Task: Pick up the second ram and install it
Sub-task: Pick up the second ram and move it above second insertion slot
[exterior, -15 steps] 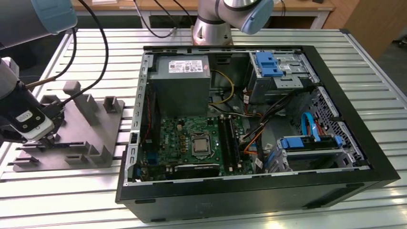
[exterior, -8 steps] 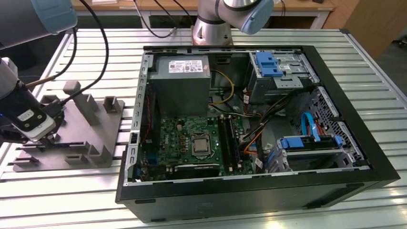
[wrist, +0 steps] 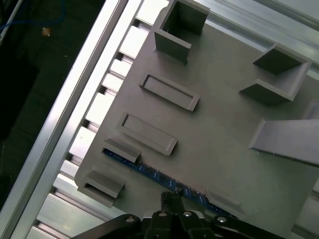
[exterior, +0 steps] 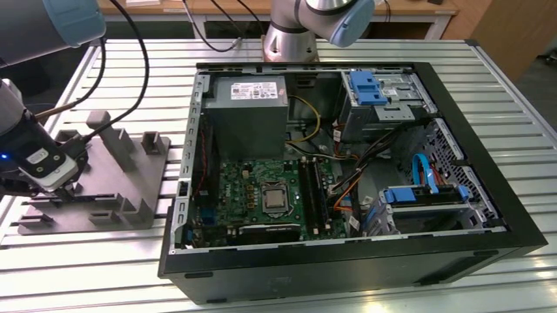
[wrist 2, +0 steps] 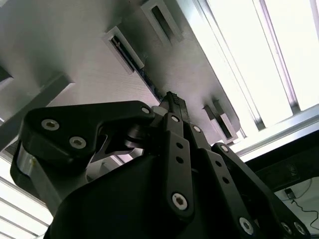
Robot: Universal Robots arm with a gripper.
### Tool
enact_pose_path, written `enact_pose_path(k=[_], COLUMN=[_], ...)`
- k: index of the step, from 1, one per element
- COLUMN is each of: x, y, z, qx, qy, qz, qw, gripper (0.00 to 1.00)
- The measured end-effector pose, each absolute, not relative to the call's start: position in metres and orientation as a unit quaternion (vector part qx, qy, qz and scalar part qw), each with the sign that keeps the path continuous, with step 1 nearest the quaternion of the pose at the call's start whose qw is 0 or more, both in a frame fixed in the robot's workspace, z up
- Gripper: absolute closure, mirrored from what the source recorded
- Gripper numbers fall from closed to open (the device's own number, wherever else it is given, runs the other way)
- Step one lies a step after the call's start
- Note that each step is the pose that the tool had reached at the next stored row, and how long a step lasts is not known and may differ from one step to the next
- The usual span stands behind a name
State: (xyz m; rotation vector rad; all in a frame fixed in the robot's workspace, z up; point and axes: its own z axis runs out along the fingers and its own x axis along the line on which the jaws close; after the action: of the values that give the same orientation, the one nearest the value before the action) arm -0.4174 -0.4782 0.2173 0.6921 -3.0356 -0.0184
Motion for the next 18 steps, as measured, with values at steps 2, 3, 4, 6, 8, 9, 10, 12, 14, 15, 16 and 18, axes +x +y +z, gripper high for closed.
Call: enact_pose_path(k=[2, 3, 4, 6, 8, 9, 10, 12, 14, 15, 16, 18], x=[-0.4174, -0.4174, -0.4174, -0.4174, -0.4174, -0.4174, -0.4174, -0.4175, -0.4174, -0.4174, -0.4174, -0.4174], y=[-0.4782, -0.4782, -0.4782, -0.4782, -0.4782, -0.4782, -0.4782, -0.4782, -0.4782, -0.4782, -0.4782, -0.4782], z=[0.2173, 0.2173, 0.2173, 0.2173, 0.2173, 0.2173, 0.2173, 0.2173, 0.2173, 0.2173, 0.2173, 0.2173], qx=[0.228, 0.231, 0.234, 0.244, 0.253, 0.258, 0.263, 0.273, 0.283, 0.288, 0.294, 0.304], qy=[-0.974, -0.973, -0.972, -0.97, -0.967, -0.966, -0.965, -0.962, -0.959, -0.957, -0.956, -0.952], qz=[-0.006, -0.006, -0.006, -0.006, -0.005, -0.005, -0.005, -0.005, -0.005, -0.005, -0.005, -0.005], qw=[0.014, 0.014, 0.014, 0.014, 0.014, 0.014, 0.014, 0.014, 0.014, 0.014, 0.014, 0.014], gripper=[0.9, 0.9, 0.9, 0.9, 0.9, 0.9, 0.9, 0.9, 0.9, 0.9, 0.9, 0.9])
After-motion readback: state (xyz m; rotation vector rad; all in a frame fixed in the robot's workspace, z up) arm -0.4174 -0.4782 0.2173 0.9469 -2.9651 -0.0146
